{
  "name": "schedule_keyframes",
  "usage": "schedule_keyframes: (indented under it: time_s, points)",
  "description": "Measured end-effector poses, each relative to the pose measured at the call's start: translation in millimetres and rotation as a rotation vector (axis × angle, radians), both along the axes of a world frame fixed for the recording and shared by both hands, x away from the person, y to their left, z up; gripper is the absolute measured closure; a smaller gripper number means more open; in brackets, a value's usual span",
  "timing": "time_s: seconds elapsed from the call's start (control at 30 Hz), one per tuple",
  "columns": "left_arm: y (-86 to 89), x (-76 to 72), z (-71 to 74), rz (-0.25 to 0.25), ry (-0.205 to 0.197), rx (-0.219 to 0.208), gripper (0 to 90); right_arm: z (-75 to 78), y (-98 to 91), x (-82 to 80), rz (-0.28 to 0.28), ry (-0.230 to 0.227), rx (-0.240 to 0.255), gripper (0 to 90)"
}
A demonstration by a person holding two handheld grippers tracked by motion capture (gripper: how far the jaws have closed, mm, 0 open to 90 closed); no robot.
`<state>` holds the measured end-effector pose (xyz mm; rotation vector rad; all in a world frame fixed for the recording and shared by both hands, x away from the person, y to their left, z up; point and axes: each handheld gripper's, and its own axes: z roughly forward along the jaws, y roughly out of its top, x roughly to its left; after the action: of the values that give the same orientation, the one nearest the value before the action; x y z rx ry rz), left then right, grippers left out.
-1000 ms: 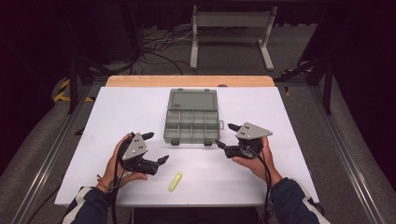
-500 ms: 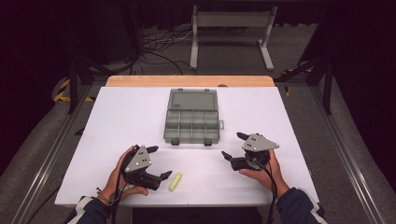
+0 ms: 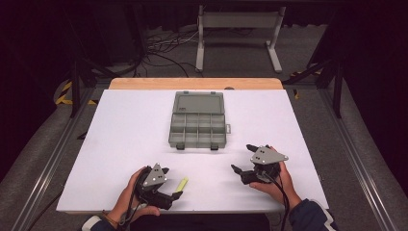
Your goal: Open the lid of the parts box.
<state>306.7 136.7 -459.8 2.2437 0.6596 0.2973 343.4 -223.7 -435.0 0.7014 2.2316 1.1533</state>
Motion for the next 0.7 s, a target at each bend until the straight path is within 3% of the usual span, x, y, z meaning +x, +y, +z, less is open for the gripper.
schedule_keyframes:
  time_s: [0.07, 0.23, 0.33, 0.7]
  points:
    - [-3.1, -0.7, -3.2, 0.008, 0.023, 0.010, 13.8, -0.6, 3.2, 2.2, 0.011, -0.001, 0.004, 14.6]
    - [-10.8, -3.3, -6.7, 0.045, 0.030, 0.039, 20.3, -4.1, 10.1, 5.9, 0.026, 0.003, -0.015, 14.8]
    - [-14.0, -4.4, -7.3, 0.058, 0.049, 0.028, 23.8, -4.8, 11.0, 6.5, 0.026, 0.000, -0.022, 14.8]
    - [-16.7, -1.3, -5.1, 0.099, 0.050, 0.017, 46.2, -4.6, 7.3, 10.7, -0.003, -0.001, -0.009, 15.0]
